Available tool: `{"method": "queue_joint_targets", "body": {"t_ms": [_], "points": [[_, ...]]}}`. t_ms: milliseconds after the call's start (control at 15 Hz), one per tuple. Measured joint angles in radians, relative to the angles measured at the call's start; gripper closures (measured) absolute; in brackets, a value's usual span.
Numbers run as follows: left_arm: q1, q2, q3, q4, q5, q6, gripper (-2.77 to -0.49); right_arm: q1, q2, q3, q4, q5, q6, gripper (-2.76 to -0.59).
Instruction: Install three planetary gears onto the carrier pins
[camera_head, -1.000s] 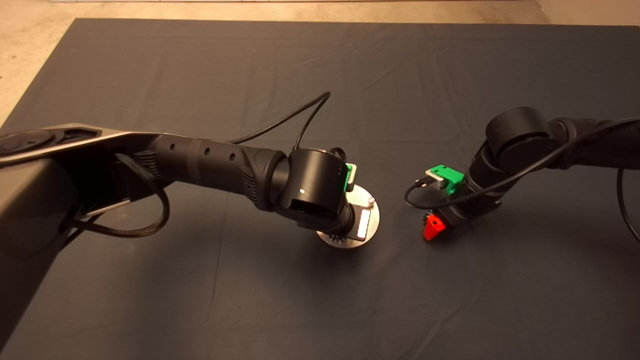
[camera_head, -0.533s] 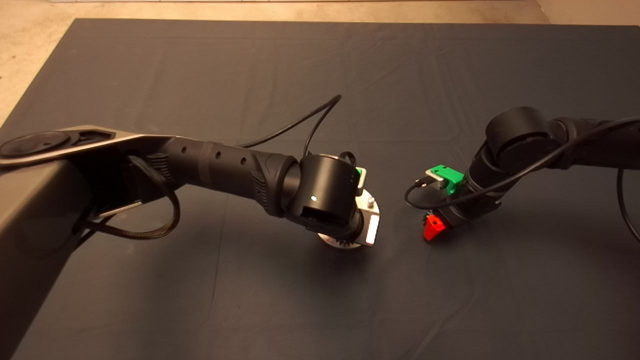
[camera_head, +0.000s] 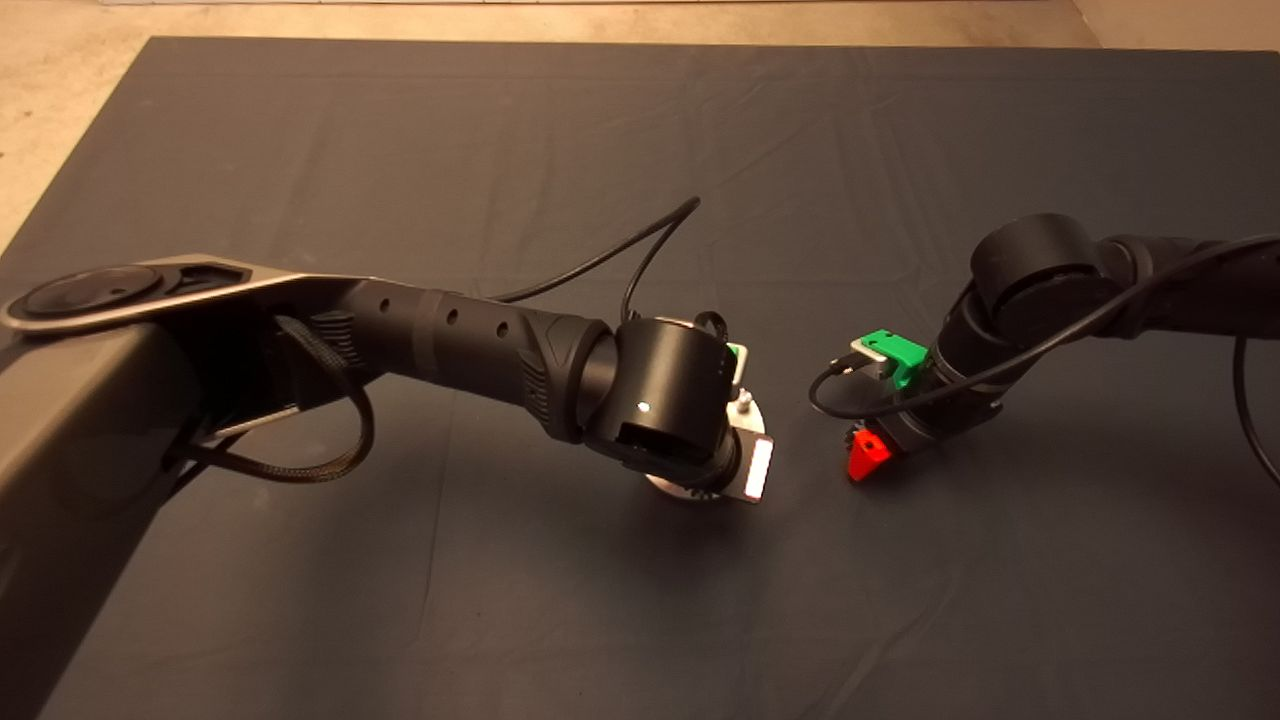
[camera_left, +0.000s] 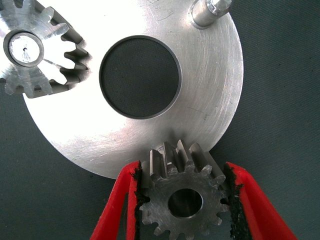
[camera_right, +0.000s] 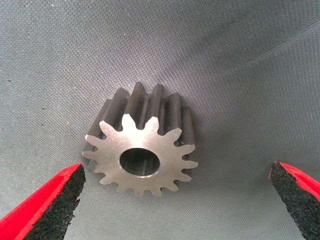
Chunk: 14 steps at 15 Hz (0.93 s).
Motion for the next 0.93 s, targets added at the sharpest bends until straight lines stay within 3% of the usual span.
{"method": "queue_joint_targets", "body": {"t_ms": [267,533,667,933], "points": [[0.000,0.000,0.000,0.000,0.000,0.001,-0.83,0.000,0.000,0.000,0.000,0.000,0.000,-2.76],[0.001,0.005,-0.020,-0.002,0.000,0.039,-0.83,0.000,0.000,0.000,0.000,0.000,0.000,-2.76],[0.018,0.005,-0.039,0.000,-0.010,0.048,-0.83,0.000,-0.001,0.000,0.000,-0.001,0.000,-2.76],[0.019,-0.004,-0.041,0.000,-0.025,0.056,-0.83,0.000,-0.001,-0.001,0.000,0.000,0.000,-2.76]]}}
